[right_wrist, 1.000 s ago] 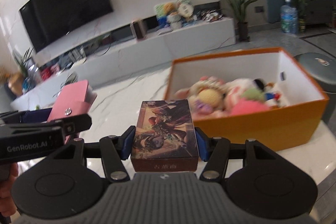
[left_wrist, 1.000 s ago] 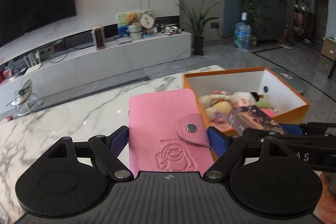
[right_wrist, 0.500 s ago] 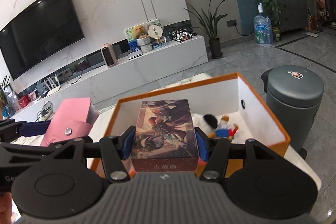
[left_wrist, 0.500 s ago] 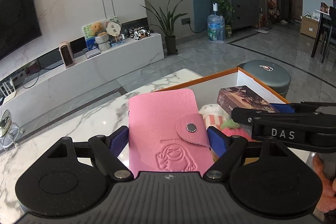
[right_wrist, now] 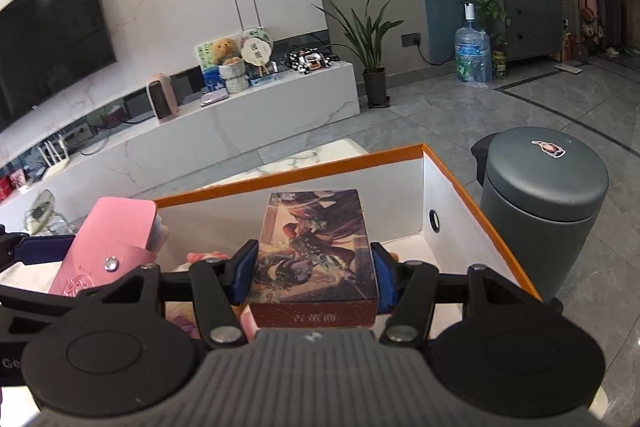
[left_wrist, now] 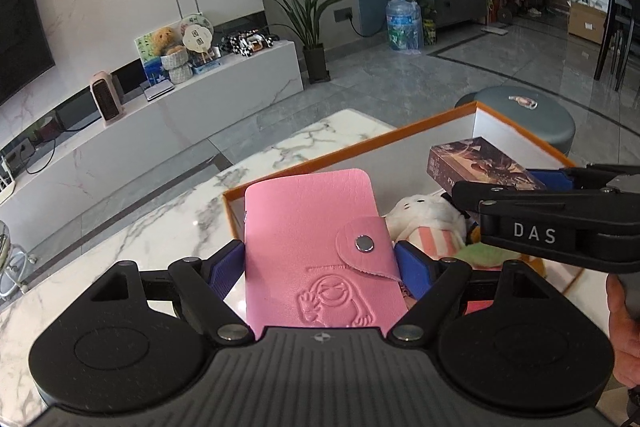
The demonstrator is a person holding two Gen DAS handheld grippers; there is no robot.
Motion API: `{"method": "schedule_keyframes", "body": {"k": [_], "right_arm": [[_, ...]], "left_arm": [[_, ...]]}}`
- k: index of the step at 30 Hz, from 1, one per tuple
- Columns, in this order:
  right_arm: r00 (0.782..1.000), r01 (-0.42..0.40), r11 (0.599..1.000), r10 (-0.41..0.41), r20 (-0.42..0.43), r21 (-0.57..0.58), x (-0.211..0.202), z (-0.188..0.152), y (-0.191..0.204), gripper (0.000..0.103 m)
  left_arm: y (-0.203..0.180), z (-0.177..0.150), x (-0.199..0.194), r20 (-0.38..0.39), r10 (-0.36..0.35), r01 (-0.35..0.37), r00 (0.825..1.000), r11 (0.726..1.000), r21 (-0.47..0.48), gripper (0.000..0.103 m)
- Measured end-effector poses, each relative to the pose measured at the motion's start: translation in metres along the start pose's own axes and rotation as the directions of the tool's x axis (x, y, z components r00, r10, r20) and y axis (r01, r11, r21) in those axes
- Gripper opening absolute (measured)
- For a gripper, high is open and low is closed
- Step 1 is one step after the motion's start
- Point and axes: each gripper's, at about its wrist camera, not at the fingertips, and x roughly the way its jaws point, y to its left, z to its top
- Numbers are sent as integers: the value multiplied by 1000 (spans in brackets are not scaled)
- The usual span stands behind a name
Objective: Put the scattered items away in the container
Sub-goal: 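Lower the wallet into the box with left tool while right tool lowers and releases the deck, then open left tool and withdraw both tools up from the box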
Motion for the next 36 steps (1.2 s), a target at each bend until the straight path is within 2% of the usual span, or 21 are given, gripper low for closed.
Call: {"method": "schedule_keyframes", "body": {"k": [12,18,26,29,31,33,36], "right_arm": [[997,37,999,-37,-61,-2,28,-13,-6,61],[995,49,998,-52,-88,-27,33,-18,-3,61],[994,41,999,-41,-99,-2,33,-21,-7,64],[997,31,1000,-30,-77,4,30,-21,-8,74],[998,29,1000,-29,-57,1,27,-22,-6,84],[999,26,1000,-26,-41,1,25,-22,-4,88],[999,27,999,-27,-25,16,23,-22,-4,88]], "left_arm": [[-7,-9,19,-39,-12,13,999,1000,24,95],[-13,-12,25,-95,-21,24,995,999,31,95],[-19,-12,21,-82,10,-5,997,998,62,96],[-20,-13,16,-55,26,-22,998,997,72,96],[-22,-12,10,-25,44,-41,999,995,95,96],[-22,-12,3,0,59,-58,998,992,114,96],[-22,-10,-9,20,71,-73,997,989,129,96]]}}
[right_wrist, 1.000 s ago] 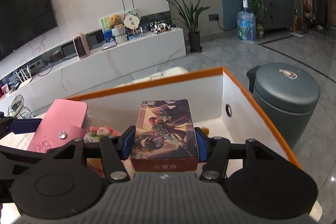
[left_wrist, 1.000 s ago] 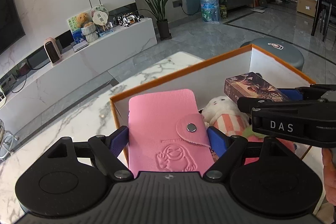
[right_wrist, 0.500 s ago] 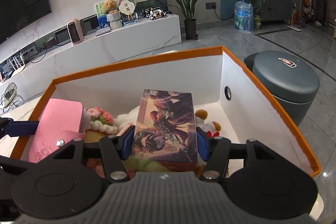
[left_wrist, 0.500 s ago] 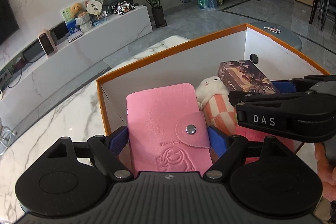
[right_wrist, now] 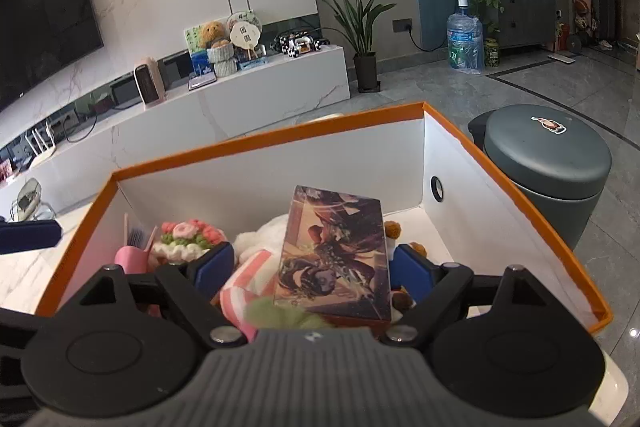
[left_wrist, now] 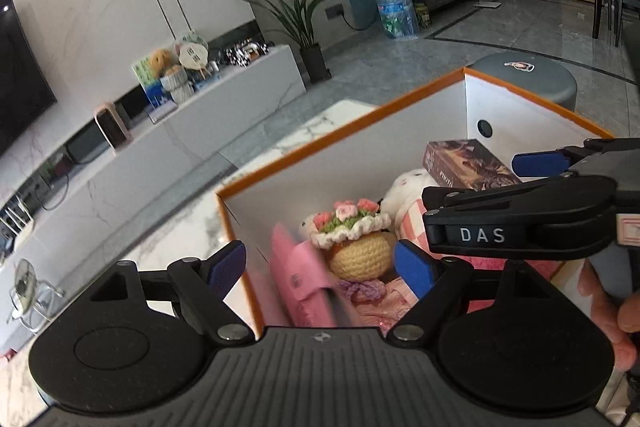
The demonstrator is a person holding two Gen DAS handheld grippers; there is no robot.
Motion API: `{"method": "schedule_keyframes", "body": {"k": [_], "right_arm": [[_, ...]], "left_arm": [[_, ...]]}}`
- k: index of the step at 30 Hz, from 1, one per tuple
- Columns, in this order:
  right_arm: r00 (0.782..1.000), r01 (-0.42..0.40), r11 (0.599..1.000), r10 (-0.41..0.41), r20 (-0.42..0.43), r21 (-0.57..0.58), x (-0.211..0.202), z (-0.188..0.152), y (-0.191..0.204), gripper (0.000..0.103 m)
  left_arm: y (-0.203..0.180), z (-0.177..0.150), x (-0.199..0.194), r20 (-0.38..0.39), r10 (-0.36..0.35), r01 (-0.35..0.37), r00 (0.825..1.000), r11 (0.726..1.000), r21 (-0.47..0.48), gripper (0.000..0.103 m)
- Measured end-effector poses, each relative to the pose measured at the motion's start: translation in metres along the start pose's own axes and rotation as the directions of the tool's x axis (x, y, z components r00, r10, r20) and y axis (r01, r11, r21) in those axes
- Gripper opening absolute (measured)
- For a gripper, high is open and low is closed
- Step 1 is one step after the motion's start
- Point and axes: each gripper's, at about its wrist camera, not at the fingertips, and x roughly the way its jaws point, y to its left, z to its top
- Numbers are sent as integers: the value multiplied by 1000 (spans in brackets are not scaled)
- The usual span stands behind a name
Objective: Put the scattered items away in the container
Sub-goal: 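Open left tool and withdraw both tools up from the box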
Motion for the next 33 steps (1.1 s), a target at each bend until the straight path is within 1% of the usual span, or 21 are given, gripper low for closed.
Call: {"method": "schedule_keyframes", "body": {"k": [4,8,13,17,22,25,29,33], "right_arm": [[999,12,1000,-13,41,28,-9,0,1,90],[997,24,998,-28,77,50,-23,1,3,91],[990,38,996,-47,130,76,-55,1,7,93],[992,-5,988,-14,129,152,-85,5,3,93],[981,15,992,-39,190,125,-129,12,10,95],[975,13,995,-35,218,102,-154,11,18,96],[963,35,997,-52,265,70,-184,9,31,96],[948,56,997,-72,310,61,-208,7,40,97]], "left_arm": [[2,0,-21,45,27,-28,999,1000,7,96],[8,0,-43,88,42,-41,995,999,-17,96],[15,2,-70,145,50,-38,988,996,-84,96],[22,7,-98,219,48,-15,975,988,-151,96],[36,5,-133,295,60,13,953,971,-240,96],[44,2,-150,327,67,30,943,959,-283,97],[49,-6,-168,358,79,35,930,953,-301,97],[51,-14,-180,372,86,35,924,951,-306,98]]}}
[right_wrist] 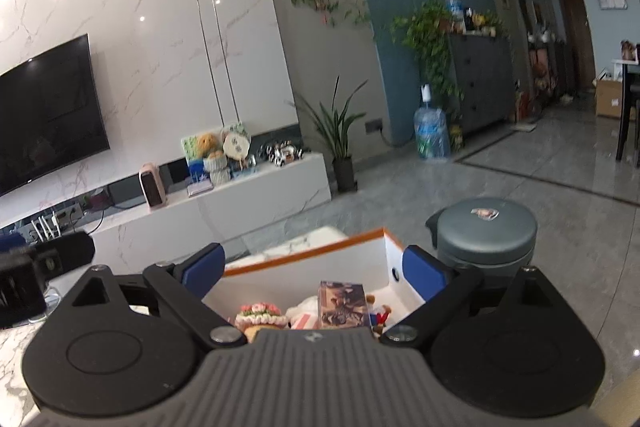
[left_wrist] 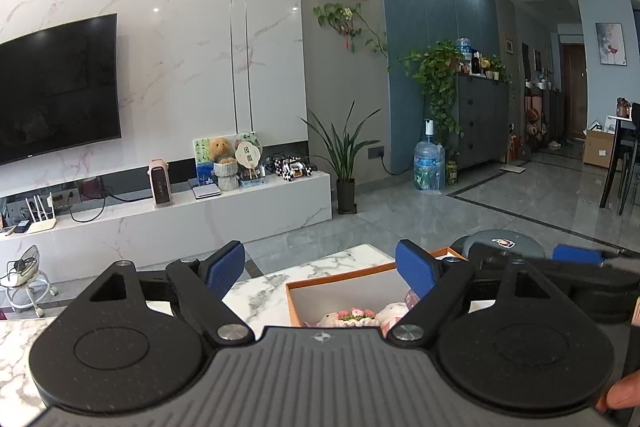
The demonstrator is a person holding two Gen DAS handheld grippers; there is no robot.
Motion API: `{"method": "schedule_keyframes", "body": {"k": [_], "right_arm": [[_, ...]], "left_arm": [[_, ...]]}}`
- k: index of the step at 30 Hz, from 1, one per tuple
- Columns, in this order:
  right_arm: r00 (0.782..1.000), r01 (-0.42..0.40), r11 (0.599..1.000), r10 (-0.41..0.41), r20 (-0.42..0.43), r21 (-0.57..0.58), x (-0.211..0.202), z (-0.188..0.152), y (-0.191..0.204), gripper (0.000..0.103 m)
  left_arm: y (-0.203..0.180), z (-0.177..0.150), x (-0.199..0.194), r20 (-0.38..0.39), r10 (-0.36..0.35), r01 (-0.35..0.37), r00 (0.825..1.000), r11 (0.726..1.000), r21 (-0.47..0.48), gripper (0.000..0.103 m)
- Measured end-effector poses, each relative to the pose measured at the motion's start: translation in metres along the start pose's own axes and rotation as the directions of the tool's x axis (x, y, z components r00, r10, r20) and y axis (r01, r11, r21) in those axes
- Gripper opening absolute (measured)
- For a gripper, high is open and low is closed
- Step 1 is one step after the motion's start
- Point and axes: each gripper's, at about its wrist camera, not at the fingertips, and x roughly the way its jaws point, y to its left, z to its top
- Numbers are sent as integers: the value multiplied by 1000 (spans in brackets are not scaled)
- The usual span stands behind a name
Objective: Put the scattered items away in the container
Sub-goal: 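Open left tool and withdraw both tools up from the box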
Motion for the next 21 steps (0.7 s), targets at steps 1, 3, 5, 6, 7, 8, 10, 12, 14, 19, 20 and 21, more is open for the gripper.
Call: {"method": "schedule_keyframes", "body": {"k": [1,3,5,6,7,8,10,12,14,19,20,21], "right_arm": [[1000,4,1000,-4,8,-4,-5,1,1,97],[1000,11,1000,-11,25,-11,-16,2,4,97],[999,21,1000,-21,40,-20,-26,2,5,98],[999,26,999,-25,45,-25,-31,1,5,99],[998,31,999,-30,50,-30,-36,1,5,99],[998,36,999,-34,54,-36,-41,0,6,99],[997,43,998,-40,59,-47,-49,-3,5,100],[998,51,997,-48,51,-56,-55,-8,5,100],[998,54,997,-52,33,-64,-60,-14,4,100],[998,68,990,-69,1,-124,-71,-33,9,100],[997,80,987,-81,-2,-141,-72,-38,10,100],[996,89,984,-91,-4,-157,-72,-42,11,100]], "left_arm": [[2,0,-2,1,-2,2,1000,1000,-8,98],[6,0,-5,4,-10,10,1000,999,-35,98],[10,0,-9,10,-17,18,1000,998,-64,98],[12,-1,-11,13,-21,22,1000,997,-77,98],[14,-2,-13,15,-25,26,1000,996,-90,98],[15,-3,-14,15,-29,30,999,995,-100,98],[18,-8,-16,3,-31,32,1000,993,-112,98],[21,-12,-16,-15,-34,32,999,992,-121,98],[23,-16,-14,-39,-45,40,998,991,-129,98],[25,-33,-15,-115,-48,32,992,990,-138,98],[25,-37,-15,-129,-46,28,991,990,-141,98],[25,-41,-15,-141,-44,23,989,989,-145,98]]}}
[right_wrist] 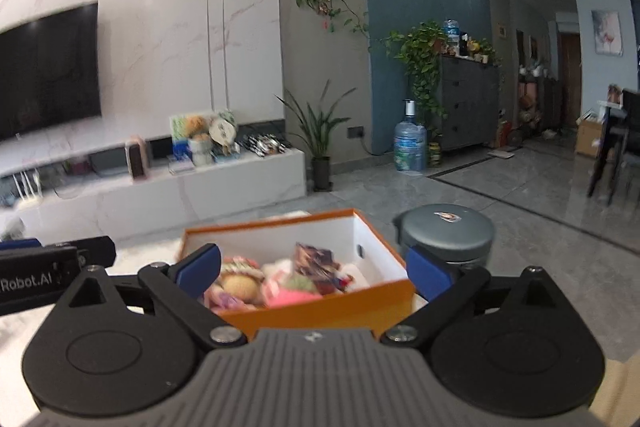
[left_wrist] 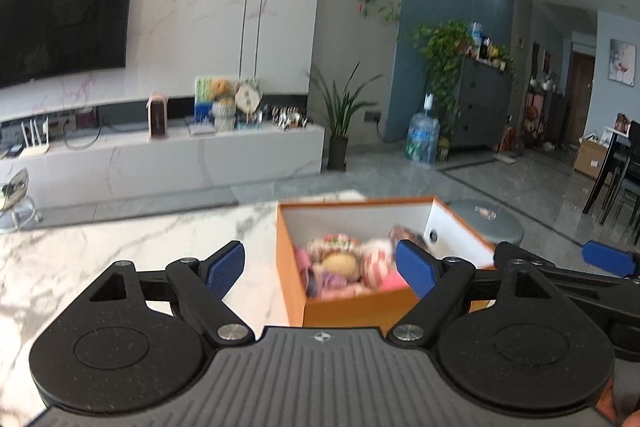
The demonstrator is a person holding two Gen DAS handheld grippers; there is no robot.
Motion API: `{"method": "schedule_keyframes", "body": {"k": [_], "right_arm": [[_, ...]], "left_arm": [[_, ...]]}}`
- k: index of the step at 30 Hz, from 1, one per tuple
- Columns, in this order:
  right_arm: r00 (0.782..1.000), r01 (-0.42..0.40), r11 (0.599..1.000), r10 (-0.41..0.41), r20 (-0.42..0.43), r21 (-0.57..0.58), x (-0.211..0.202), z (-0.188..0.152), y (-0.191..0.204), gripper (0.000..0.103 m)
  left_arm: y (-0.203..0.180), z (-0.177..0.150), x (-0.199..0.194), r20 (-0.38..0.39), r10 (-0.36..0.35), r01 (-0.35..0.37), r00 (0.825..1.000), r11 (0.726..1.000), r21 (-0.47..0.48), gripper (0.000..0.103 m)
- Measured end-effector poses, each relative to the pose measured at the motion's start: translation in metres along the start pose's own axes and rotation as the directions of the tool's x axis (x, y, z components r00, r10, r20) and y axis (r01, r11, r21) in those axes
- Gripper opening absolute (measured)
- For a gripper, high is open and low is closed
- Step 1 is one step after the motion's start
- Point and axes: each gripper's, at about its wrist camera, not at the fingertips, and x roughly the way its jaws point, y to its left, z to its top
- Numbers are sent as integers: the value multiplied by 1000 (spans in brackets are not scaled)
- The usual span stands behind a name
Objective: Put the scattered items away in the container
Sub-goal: 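Open left tool and withdraw both tools up from the box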
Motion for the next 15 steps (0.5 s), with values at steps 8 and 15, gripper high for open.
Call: {"method": "schedule_keyframes", "body": {"k": [8,15], "right_arm": [[1000,10,999,-11,-27,-39,-9,-24,2,100],[999,16,999,-18,-38,-47,-18,-43,3,100]], "left_arm": [[3,-25,-4,-35,17,-17,999,1000,-14,98],[0,-47,-10,-60,31,-31,998,999,-5,98]]}}
